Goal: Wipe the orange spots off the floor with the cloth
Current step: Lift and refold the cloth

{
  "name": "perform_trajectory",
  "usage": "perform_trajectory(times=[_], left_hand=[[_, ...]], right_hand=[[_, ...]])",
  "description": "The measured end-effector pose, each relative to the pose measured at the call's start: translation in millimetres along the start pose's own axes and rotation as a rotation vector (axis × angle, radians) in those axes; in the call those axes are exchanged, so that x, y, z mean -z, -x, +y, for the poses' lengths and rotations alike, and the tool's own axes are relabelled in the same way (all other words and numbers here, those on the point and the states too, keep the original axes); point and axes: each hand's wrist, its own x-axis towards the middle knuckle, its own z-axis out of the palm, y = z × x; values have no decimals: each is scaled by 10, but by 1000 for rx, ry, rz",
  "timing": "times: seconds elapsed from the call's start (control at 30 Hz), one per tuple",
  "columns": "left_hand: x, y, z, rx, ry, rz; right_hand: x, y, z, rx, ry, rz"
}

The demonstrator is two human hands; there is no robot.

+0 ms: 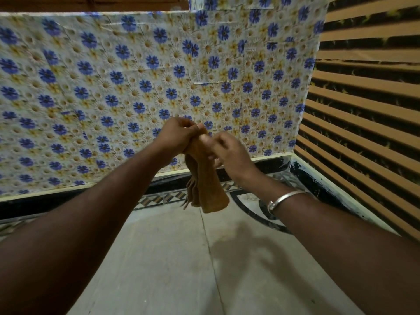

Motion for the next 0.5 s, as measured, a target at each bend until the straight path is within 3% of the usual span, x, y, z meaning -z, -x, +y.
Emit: perform_trajectory(times=[0.07, 0.33, 0.5], left_hand=[[-37, -4, -18, 2, 15, -26], [144, -62, -168, 82, -35, -148], [360, -103, -300, 105, -199, -80]], right_hand=[[-84, 19, -61, -103, -79, -122], [-30, -51, 25, -186, -12, -175], [89, 32, -120, -174, 264, -646]])
